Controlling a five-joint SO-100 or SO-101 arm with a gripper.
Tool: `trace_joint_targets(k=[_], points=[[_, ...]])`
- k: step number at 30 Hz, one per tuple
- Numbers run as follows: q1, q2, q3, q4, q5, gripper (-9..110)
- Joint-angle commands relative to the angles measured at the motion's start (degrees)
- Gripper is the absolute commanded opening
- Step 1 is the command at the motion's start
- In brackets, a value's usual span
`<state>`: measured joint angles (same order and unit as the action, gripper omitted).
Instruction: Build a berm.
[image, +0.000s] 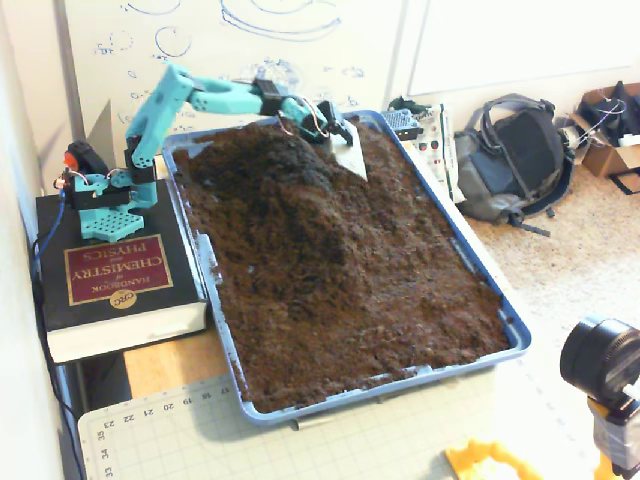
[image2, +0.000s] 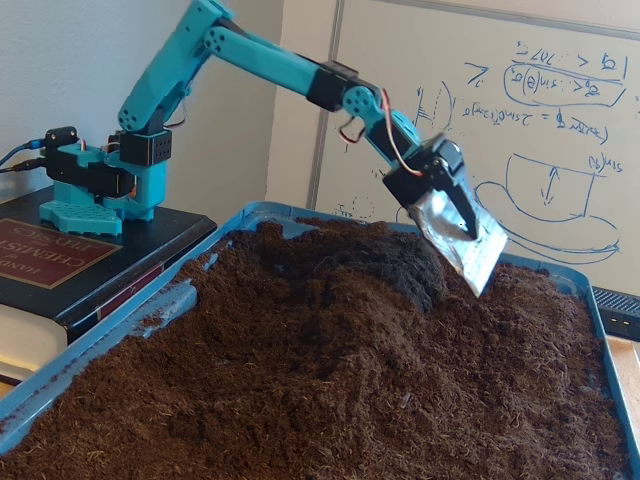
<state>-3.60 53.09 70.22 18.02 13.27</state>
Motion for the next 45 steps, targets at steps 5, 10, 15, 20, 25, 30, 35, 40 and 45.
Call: trace_joint_targets(k=[5,10,15,20,25,30,35,40,45], points=[[-2.8,-11.2,-24.0,-1.0,-0.1,0],[-5.1,-17.1,-30.1,-1.0,-0.6,0],[-5.6,-22.6,-30.1,-1.0,-7.8,0],[-4.3,-26.3,-30.2,-1.0,-14.9,0],[-1.9,-26.2,-27.3,-0.1,-16.1,0],[-0.8,-21.7,-18.2,-0.1,-15.7,0],[-0.2,-14.6,-6.1,-0.1,-15.3,0],[-0.2,-7.4,3.9,-0.1,-15.2,0],[-0.2,-1.6,11.5,-0.1,-15.1,0]])
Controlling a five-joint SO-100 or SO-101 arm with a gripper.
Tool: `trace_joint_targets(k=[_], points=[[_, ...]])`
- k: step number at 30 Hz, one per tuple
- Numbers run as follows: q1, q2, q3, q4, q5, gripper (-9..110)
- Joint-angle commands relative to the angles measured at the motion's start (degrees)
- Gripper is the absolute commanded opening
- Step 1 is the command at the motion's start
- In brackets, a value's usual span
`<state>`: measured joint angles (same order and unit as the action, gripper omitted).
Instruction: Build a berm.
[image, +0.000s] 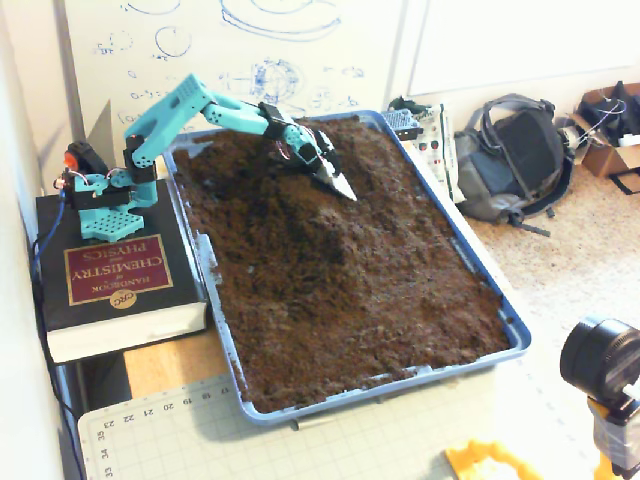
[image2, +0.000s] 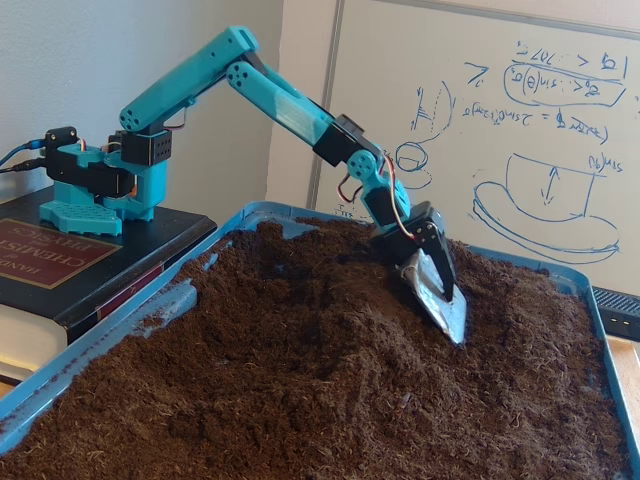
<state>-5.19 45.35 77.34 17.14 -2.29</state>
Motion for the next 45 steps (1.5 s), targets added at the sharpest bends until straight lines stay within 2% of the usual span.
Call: trace_joint_targets(k=[1,9,14,16,21,23,27,32,35,45], points=[[1.4,7.2,5.7,0.8,0.4,0],[1.5,16.1,14.0,0.8,0.4,0],[2.4,23.5,13.1,0.8,1.1,0],[3.7,26.3,11.0,0.7,4.8,0],[6.7,28.6,-0.1,0.8,22.0,0],[8.9,28.7,-3.8,0.7,24.3,0],[14.5,28.6,-8.8,0.7,18.2,0],[22.7,24.7,-11.2,-0.2,1.5,0],[25.5,20.1,-16.5,-1.7,-4.7,0],[22.1,-11.3,-53.8,-16.4,-4.9,0]])
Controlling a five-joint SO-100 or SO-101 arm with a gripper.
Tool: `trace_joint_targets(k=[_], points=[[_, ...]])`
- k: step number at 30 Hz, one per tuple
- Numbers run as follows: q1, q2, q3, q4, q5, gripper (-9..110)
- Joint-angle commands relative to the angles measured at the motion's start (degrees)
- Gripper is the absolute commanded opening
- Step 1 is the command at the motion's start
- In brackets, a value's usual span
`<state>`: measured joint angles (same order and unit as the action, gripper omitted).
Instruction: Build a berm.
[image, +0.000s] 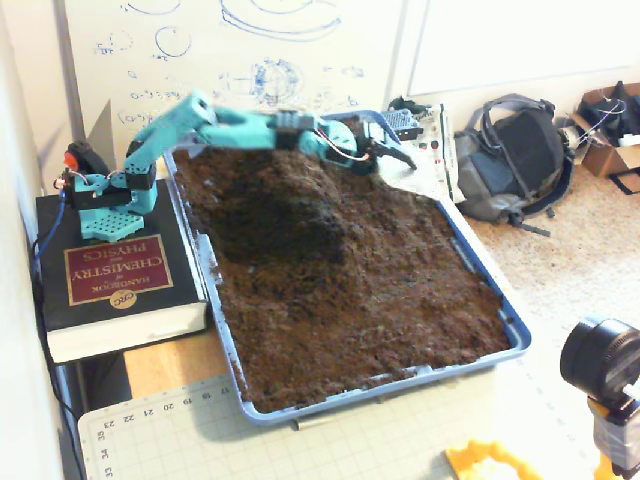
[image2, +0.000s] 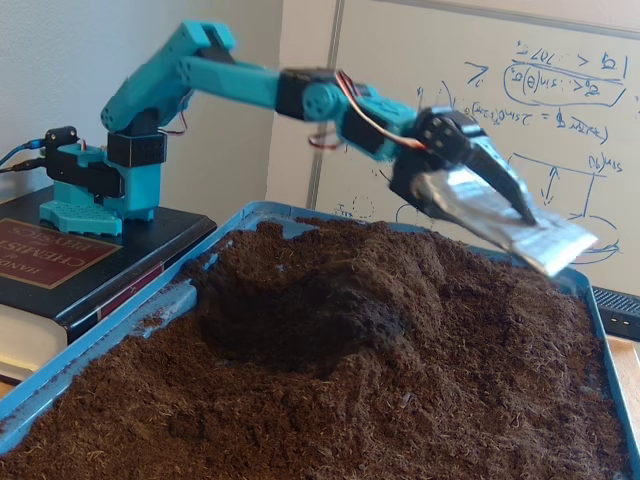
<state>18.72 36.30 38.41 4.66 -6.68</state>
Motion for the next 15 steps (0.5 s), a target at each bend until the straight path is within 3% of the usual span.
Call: trace_joint_targets(k=[1,15], points=[[-2.3,-4.8,-17.3,-3.7,-0.5,0],[-2.1,-16.0,-14.1,19.4,-0.5,0]])
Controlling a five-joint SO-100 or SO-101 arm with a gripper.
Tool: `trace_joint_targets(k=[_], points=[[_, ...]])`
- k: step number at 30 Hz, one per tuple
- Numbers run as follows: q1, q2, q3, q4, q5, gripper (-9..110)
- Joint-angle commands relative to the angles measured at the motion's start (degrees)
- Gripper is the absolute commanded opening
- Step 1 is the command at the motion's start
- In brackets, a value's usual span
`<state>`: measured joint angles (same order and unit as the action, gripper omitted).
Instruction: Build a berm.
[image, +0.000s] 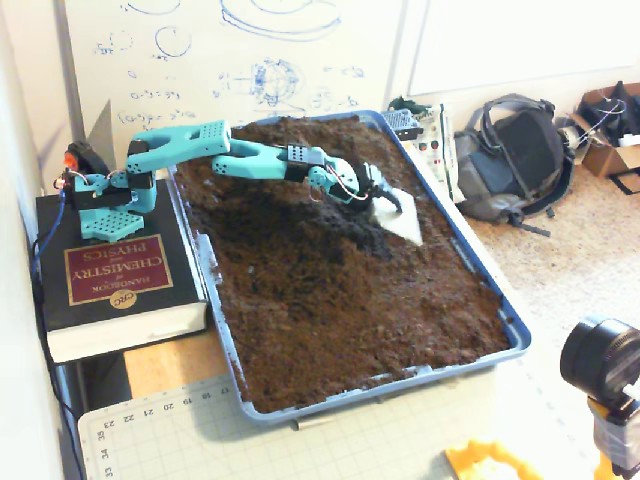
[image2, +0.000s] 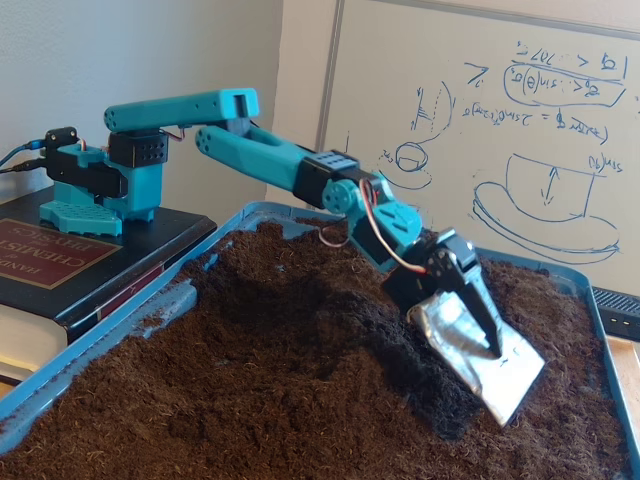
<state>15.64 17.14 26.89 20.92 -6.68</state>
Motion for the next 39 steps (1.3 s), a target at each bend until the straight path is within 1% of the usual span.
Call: trace_joint_targets(k=[1,5,14,18,21,25,39], points=[[1.1,3.1,-2.4,4.5,-0.6,0],[3.1,2.2,-2.3,10.7,-1.6,0],[3.0,1.5,-2.3,24.7,-2.1,1],[3.0,1.4,-2.3,29.4,-7.0,1],[3.3,1.3,-2.3,32.3,-12.2,1],[3.8,1.8,-2.3,34.6,-15.1,1],[6.0,2.0,-2.3,41.3,-15.5,1]])
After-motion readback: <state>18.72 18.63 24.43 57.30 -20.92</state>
